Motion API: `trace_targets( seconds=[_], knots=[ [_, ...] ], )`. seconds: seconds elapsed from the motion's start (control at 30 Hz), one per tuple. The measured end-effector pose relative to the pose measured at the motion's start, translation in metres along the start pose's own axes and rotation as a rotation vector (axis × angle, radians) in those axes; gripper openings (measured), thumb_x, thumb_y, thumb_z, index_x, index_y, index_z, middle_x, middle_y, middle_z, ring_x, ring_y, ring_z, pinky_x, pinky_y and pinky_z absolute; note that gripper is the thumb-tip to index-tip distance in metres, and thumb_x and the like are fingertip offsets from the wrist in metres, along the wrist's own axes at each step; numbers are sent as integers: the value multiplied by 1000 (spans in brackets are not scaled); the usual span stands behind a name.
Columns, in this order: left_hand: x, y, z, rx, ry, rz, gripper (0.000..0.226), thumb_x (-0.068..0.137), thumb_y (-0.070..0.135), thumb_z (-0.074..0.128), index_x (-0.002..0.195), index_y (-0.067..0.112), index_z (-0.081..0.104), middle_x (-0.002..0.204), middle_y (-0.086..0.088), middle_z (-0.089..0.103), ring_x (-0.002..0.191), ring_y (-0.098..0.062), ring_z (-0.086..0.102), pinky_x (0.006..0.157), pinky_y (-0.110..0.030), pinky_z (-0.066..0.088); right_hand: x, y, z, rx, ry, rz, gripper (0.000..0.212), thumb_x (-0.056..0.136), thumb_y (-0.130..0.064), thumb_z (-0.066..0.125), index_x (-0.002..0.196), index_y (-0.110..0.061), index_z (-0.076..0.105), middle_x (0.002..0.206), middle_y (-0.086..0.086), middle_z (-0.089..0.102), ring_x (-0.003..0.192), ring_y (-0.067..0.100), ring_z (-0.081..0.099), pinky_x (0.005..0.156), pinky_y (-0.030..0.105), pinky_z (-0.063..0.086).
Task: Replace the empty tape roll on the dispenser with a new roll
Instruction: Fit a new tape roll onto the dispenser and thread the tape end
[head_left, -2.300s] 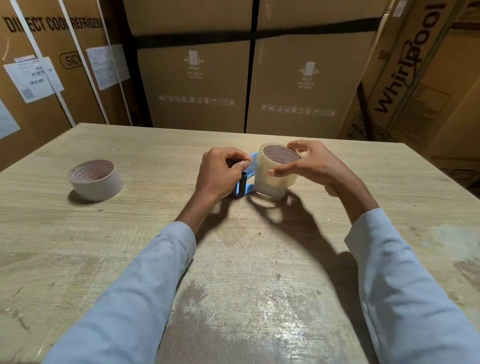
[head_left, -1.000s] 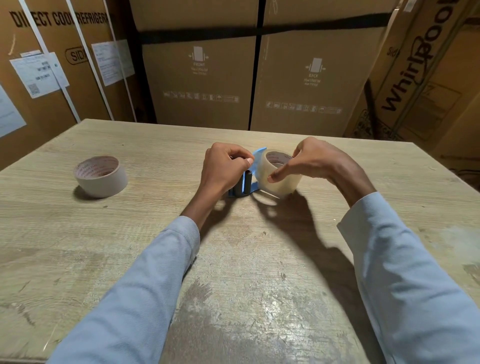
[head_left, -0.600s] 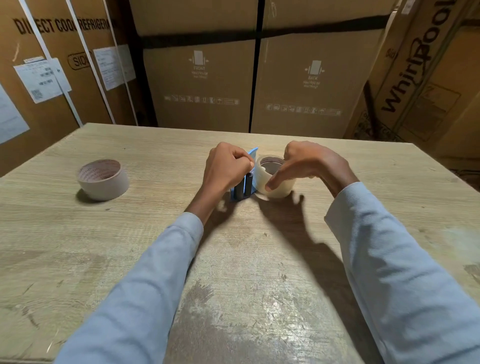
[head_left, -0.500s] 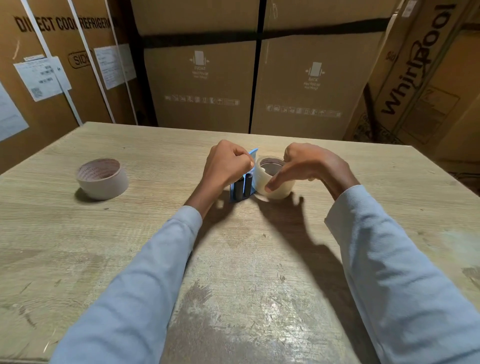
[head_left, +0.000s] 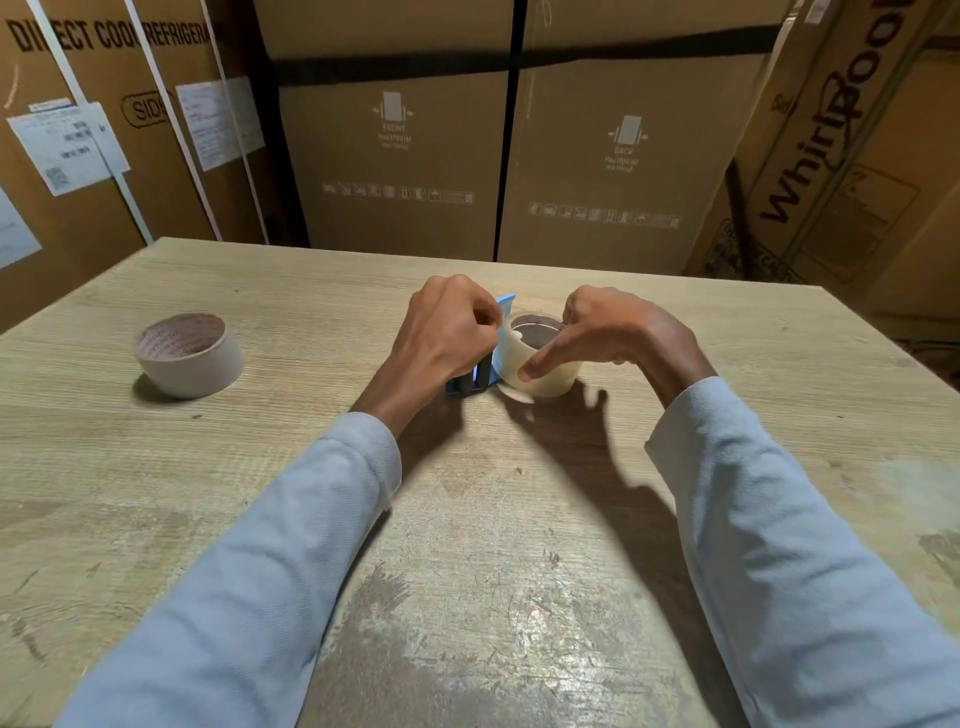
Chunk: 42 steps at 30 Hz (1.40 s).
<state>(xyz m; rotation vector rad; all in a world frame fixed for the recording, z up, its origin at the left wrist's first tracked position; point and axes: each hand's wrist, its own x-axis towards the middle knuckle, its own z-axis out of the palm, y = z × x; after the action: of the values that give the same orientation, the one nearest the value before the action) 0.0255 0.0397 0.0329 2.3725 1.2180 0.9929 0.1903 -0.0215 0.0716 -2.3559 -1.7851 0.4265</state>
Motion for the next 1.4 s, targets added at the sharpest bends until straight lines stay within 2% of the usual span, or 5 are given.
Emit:
trace_targets(
  seconds=[0.53, 0.87, 1.03, 1.13, 1.4],
  knots=[
    [12, -1, -3, 85, -89, -23, 16, 82, 2, 73, 84, 16, 82, 86, 3, 76, 81, -11, 69, 74, -34, 61, -8, -5, -2, -37, 15, -9, 58, 60, -61, 85, 68, -14, 53, 66, 0, 53, 58, 15, 48, 49, 28, 33],
    [10, -4, -4, 124, -98, 11, 26, 81, -6, 70, 93, 15, 81, 94, 2, 77, 84, -13, 70, 74, -27, 58, -20, -10, 13, -257, 241, -28, 68, 62, -80, 70, 67, -16, 46, 70, 0, 52, 77, 25, 54, 62, 32, 34],
    [8, -18, -4, 121, -50, 72, 23, 80, 0, 74, 89, 19, 81, 105, 6, 66, 91, -13, 61, 76, -33, 55, -17, 4, 16, 138, 34, -304, 73, 77, -44, 82, 136, -13, 52, 139, 7, 52, 117, 19, 54, 97, 32, 45],
    [7, -18, -3, 126, -41, 65, 21, 81, 3, 76, 92, 19, 81, 104, 5, 66, 92, -14, 61, 75, -31, 55, -11, 10, 22, 319, -7, -375, 73, 74, -26, 82, 140, -15, 53, 141, 3, 57, 125, 18, 55, 110, 41, 43],
    [4, -18, 0, 101, 71, -20, 12, 83, 11, 71, 91, 11, 81, 96, -5, 77, 86, -20, 69, 72, -27, 56, 4, 10, 34, 144, 232, -220, 76, 56, -62, 81, 123, -31, 64, 124, -7, 63, 110, 18, 57, 87, 41, 50]
  ],
)
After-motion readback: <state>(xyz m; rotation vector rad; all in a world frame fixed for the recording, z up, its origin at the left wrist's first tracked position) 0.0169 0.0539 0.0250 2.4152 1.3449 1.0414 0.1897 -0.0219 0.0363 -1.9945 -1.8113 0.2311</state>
